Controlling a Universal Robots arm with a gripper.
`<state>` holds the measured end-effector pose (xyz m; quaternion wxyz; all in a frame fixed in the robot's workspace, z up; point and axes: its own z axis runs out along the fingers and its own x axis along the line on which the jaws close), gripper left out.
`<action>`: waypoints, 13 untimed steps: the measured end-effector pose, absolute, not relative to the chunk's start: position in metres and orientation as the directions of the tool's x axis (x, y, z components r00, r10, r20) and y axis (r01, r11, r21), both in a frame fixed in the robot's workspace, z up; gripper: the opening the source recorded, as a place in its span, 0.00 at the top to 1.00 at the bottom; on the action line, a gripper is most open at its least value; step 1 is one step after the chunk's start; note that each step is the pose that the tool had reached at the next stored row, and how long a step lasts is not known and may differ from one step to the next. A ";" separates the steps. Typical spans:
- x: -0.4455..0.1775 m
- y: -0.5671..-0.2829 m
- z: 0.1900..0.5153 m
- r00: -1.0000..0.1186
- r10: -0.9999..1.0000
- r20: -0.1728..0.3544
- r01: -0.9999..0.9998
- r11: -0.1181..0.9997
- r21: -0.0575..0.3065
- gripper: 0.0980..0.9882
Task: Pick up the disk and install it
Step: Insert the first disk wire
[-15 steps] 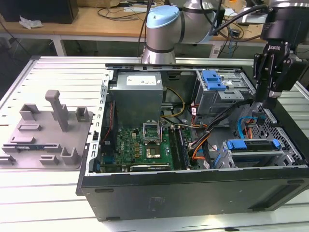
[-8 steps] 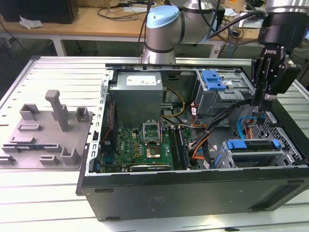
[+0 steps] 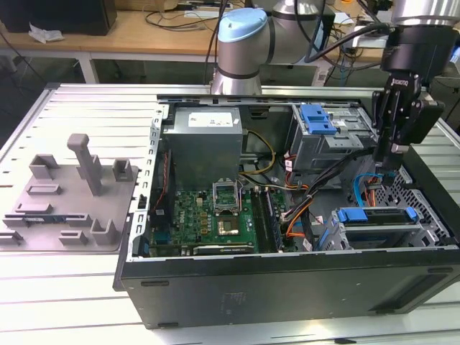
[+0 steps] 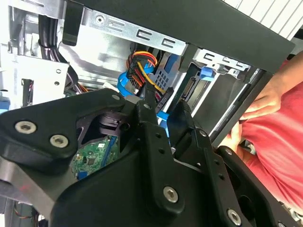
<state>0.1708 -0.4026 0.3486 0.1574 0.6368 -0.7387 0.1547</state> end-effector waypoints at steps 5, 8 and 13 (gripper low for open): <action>0.168 -0.402 0.345 -0.146 -0.890 0.432 -0.989 0.141 -0.044 0.68; 0.167 -0.401 0.344 -0.146 -0.889 0.435 -0.989 0.141 -0.045 0.68; 0.167 -0.400 0.341 -0.149 -0.886 0.439 -0.989 0.140 -0.052 0.68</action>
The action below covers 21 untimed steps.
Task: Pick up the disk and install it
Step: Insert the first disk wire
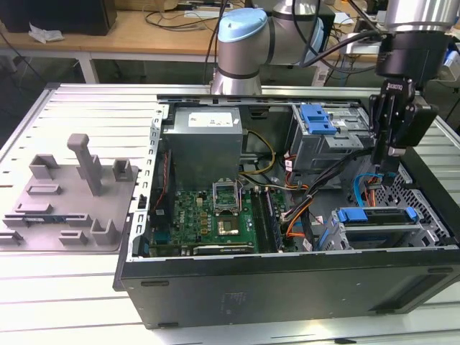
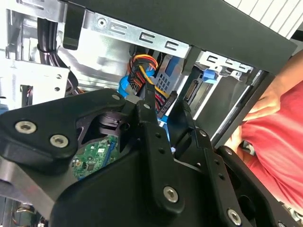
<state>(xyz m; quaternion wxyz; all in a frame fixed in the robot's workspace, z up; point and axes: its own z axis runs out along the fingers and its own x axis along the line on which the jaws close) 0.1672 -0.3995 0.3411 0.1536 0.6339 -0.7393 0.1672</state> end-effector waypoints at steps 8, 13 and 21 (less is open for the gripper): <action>0.166 -0.398 0.336 -0.153 -0.881 0.448 -0.988 0.140 -0.064 0.85; 0.166 -0.398 0.335 -0.154 -0.872 0.465 -0.988 0.139 -0.067 0.92; 0.168 -0.410 0.335 -0.153 -0.873 0.464 -0.988 0.139 -0.066 0.92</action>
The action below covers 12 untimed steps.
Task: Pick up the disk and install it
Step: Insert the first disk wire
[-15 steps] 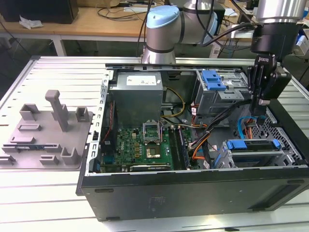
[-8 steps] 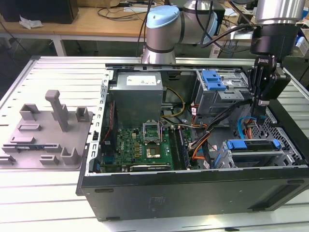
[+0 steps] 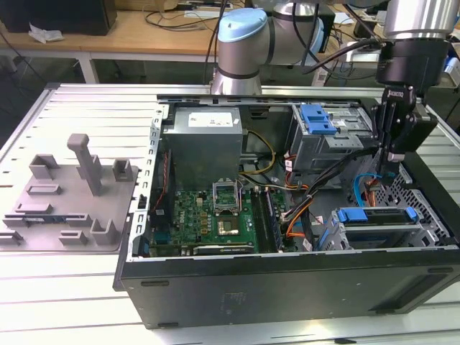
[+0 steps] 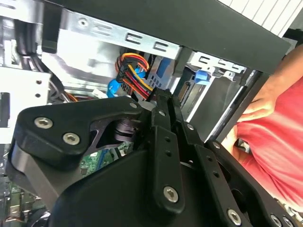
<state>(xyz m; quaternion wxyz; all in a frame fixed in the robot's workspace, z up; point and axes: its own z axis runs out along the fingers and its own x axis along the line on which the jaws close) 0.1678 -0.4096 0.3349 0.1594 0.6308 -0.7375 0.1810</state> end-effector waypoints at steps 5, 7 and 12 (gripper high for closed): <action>0.169 -0.426 0.335 -0.153 -0.882 0.445 -0.988 0.140 -0.063 0.92; 0.169 -0.432 0.336 -0.153 -0.890 0.429 -0.988 0.141 -0.060 0.92; 0.169 -0.441 0.340 -0.153 -0.925 0.349 -0.988 0.146 -0.048 0.92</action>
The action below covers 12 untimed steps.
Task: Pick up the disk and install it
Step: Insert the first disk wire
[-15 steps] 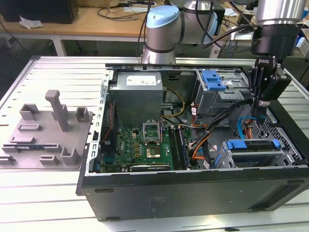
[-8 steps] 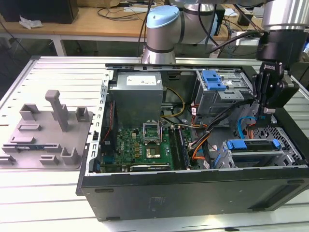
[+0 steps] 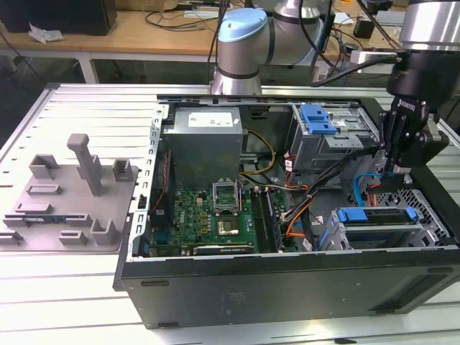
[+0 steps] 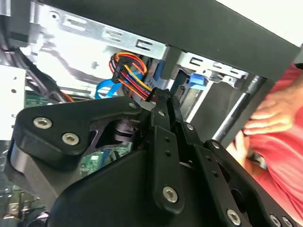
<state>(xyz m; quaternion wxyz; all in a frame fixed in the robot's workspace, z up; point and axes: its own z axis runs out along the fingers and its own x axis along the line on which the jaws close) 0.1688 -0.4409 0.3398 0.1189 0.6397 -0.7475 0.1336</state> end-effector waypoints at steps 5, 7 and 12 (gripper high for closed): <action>0.169 -0.455 0.348 -0.153 -0.937 0.314 -0.988 0.148 -0.042 0.92; 0.169 -0.459 0.348 -0.153 -0.944 0.291 -0.988 0.149 -0.039 0.92; 0.169 -0.472 0.350 -0.153 -0.959 0.240 -0.988 0.150 -0.030 0.92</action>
